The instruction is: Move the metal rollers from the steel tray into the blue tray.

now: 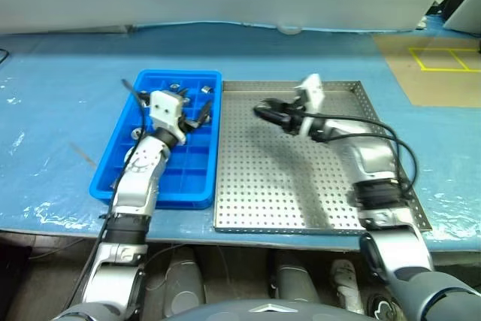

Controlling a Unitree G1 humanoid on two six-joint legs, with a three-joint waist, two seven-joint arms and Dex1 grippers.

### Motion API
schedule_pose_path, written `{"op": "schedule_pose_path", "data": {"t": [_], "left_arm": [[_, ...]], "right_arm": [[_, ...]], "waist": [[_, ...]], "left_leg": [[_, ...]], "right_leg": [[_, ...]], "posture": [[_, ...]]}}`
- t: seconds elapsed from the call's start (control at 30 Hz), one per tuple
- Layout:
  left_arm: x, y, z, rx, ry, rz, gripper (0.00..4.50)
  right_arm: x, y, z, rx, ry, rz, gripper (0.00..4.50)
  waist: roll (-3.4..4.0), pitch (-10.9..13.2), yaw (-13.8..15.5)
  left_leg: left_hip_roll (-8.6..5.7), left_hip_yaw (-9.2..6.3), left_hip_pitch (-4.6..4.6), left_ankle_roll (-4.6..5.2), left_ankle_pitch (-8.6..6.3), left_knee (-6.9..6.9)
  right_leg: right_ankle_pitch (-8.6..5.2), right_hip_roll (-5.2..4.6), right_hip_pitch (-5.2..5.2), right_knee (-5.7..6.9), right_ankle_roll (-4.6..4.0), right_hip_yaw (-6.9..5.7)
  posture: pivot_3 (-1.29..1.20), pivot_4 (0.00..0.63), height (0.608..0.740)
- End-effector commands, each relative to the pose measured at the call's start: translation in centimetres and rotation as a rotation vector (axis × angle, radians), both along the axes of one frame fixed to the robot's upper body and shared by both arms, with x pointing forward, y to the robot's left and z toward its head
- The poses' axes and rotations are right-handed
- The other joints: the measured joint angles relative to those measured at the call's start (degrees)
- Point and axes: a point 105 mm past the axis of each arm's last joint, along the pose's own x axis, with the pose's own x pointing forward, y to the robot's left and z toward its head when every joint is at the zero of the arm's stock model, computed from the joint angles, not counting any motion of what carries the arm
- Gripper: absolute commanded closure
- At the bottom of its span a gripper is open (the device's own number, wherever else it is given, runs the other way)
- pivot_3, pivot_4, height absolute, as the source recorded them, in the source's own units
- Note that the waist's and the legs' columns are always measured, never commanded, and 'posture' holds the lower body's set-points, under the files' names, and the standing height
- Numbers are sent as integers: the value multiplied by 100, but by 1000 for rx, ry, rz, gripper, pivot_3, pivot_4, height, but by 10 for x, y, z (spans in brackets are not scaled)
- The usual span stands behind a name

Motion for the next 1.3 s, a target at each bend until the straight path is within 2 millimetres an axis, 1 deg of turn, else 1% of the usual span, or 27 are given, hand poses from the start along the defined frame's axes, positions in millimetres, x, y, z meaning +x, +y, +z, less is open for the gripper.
{"op": "schedule_pose_path", "data": {"t": [0.03,0.07,0.13,0.27,0.37,0.47,0.53,0.63,0.8,0.83,1.0,1.1,1.17,1.2,1.23,1.3], "left_arm": [[-14,35,19,-2,-61,169,846],[-22,44,19,-2,-62,212,846],[-34,58,18,4,-56,278,846],[-55,74,11,33,-27,376,846],[-64,78,9,27,-16,410,846],[-68,76,6,30,-2,419,846],[-69,75,5,33,3,420,846],[-70,75,2,36,16,414,846],[-61,70,1,45,23,377,846],[-59,69,1,48,23,369,846],[-52,61,0,50,28,330,846],[-49,55,-3,58,32,306,846],[-49,52,-2,63,30,291,846],[-48,50,-2,66,27,282,846],[-47,47,-1,67,23,269,846],[-45,37,2,63,11,223,846]], "right_arm": [[-14,34,9,8,-39,196,2846],[-19,47,7,0,-34,261,2846],[-27,64,2,-18,-25,355,2846],[-38,84,-14,-89,-29,479,2846],[-42,93,-21,-121,-34,528,2846],[-44,99,-25,-132,-38,555,2846],[-44,100,-27,-141,-40,559,2846],[-40,95,-31,-153,-36,540,2846],[-38,80,-32,-152,-22,519,2846],[-38,78,-32,-150,-18,517,2846],[-41,69,-34,-150,-4,516,2846],[-44,65,-38,-158,18,515,2846],[-45,64,-43,-176,21,505,2137],[-46,64,-44,-175,25,507,1919],[-46,64,-44,-173,26,505,1625],[-43,62,-42,-171,18,477,900]], "waist": [[0,0,128],[0,0,197],[-1,0,317],[-1,1,615],[0,2,842],[3,4,1057],[4,4,1152],[4,3,1292],[4,3,1436],[4,3,1439],[4,3,1397],[3,2,1368],[3,2,1362],[3,2,1359],[3,2,1362],[3,2,1366]], "left_leg": [[0,-2,-12,0,0,1],[1,-7,-26,0,0,3],[2,-24,-43,1,0,10],[6,-52,-47,-4,1,9],[7,-85,-48,-11,4,9],[7,-115,-51,-14,5,7],[7,-121,-50,-15,5,3],[6,-128,-47,-18,7,1],[6,-130,-47,-29,14,1],[5,-130,-47,-30,14,1],[6,-129,-44,-38,19,1],[6,-129,-44,-40,21,1],[7,-129,-44,-41,21,1],[7,-129,-43,-41,21,1],[7,-129,-43,-41,21,1],[7,-129,-43,-41,21,1]], "right_leg": [[0,-1,-8,-1,0,-5],[0,-2,-15,-2,-1,-12],[-4,-4,-16,-3,-7,-31],[-9,-5,-5,-1,-13,-56],[-10,-5,10,1,-12,-78],[-11,-6,19,7,-11,-100],[-15,-5,20,11,-4,-102],[-31,-4,24,13,23,-102],[-28,-1,24,14,19,-100],[-11,-1,25,14,-9,-100],[-7,5,23,13,-14,-95],[-7,6,23,12,-15,-96],[-7,7,23,12,-15,-96],[-7,7,23,12,-15,-96],[-7,7,23,12,-15,-96],[-7,6,24,13,-15,-96]], "posture": [[314,150,740],[367,150,740],[418,150,740],[510,150,740],[563,150,740],[563,150,740],[563,150,740],[560,150,740],[522,150,740],[504,150,740],[477,150,740],[464,150,740],[452,150,740],[452,150,740],[452,150,740],[419,150,740]]}}
